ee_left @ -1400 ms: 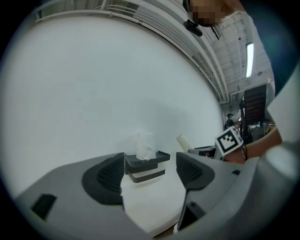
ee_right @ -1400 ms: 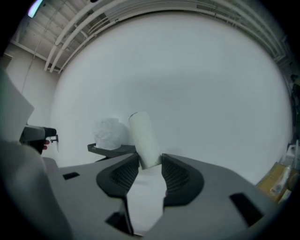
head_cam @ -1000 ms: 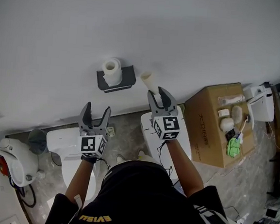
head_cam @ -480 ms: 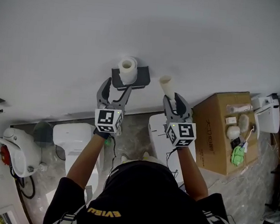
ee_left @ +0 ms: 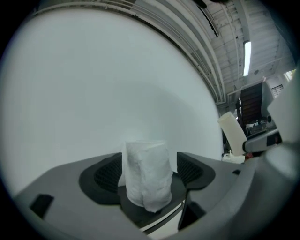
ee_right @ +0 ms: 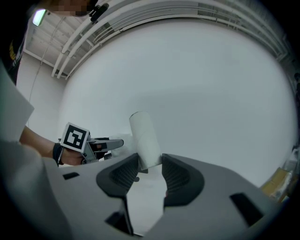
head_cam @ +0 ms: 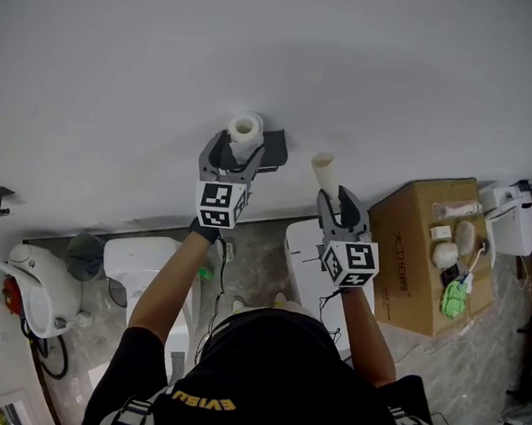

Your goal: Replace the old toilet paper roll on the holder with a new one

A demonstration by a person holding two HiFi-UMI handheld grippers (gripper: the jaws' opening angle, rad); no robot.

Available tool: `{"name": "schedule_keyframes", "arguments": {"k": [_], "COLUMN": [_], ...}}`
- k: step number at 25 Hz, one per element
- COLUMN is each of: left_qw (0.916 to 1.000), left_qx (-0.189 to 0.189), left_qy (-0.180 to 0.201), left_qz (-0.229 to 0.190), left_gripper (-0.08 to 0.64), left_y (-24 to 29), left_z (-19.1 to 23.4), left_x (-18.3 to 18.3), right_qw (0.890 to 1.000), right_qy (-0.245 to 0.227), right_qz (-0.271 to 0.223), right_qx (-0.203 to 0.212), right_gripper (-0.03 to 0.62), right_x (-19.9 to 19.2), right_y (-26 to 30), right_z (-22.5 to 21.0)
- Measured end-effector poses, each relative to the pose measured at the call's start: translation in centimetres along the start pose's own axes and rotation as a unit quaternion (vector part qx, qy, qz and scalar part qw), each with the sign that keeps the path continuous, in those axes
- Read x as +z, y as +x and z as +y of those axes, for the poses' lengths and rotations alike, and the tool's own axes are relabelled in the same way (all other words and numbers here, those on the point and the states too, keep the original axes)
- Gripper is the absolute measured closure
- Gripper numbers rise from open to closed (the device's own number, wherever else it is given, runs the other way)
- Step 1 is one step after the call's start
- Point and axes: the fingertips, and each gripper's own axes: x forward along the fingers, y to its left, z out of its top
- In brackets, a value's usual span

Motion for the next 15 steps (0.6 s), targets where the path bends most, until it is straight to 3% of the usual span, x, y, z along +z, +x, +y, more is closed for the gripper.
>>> {"name": "schedule_keyframes", "arguments": {"k": [15], "left_qw": [0.9983], "left_qx": [0.049], "left_qy": [-0.008], "left_qz": [0.03], "left_gripper": [0.2], "left_y": [0.83], "left_z": [0.99], "left_x": [-0.53], "right_qw": [1.0], "right_qy": [0.006], "right_qz": [0.005], "right_qx": [-0.007], "right_gripper": [0.436], "right_x": [-0.55], "right_y": [-0.73], "right_z": [0.22]}}
